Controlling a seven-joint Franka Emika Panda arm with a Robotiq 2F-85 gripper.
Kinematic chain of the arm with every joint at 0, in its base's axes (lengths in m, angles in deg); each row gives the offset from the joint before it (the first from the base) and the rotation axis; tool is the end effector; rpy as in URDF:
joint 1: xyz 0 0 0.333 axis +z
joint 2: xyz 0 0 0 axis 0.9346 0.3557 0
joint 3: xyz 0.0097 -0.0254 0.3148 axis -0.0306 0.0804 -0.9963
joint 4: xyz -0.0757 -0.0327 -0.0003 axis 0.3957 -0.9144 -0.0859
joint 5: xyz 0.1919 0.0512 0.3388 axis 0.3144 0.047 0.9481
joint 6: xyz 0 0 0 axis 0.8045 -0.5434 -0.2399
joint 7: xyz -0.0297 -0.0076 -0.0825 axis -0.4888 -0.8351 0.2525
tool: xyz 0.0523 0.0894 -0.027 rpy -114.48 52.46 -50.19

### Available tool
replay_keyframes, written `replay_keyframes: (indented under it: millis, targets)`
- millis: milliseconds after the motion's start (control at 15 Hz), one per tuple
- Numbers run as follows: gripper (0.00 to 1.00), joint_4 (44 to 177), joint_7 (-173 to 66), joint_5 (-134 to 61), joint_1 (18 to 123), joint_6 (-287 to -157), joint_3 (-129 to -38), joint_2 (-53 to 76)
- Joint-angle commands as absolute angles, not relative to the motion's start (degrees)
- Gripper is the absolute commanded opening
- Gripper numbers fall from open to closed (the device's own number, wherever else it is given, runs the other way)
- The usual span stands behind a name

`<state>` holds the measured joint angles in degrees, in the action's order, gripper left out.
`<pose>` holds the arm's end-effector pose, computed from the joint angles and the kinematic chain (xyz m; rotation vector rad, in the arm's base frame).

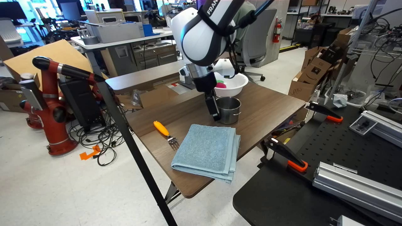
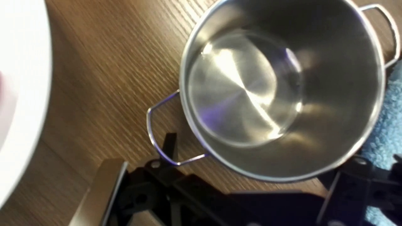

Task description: Move the silver pot to the right

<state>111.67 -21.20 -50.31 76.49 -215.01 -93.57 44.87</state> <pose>0.6328 0.1373 0.0909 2.7154 1.3320 -0.4192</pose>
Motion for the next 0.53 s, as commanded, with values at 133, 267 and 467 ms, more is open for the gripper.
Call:
replay_keyframes:
  millis: [133,267,467]
  targets:
    - [1.00,118.4,-20.9,-53.2,74.9,-220.2,-92.8,41.3]
    - [1.00,120.6,-21.2,-54.0,74.4,-221.9,-92.3,40.3]
    - [1.00,123.6,-21.4,-54.5,73.5,-224.4,-91.6,38.9]
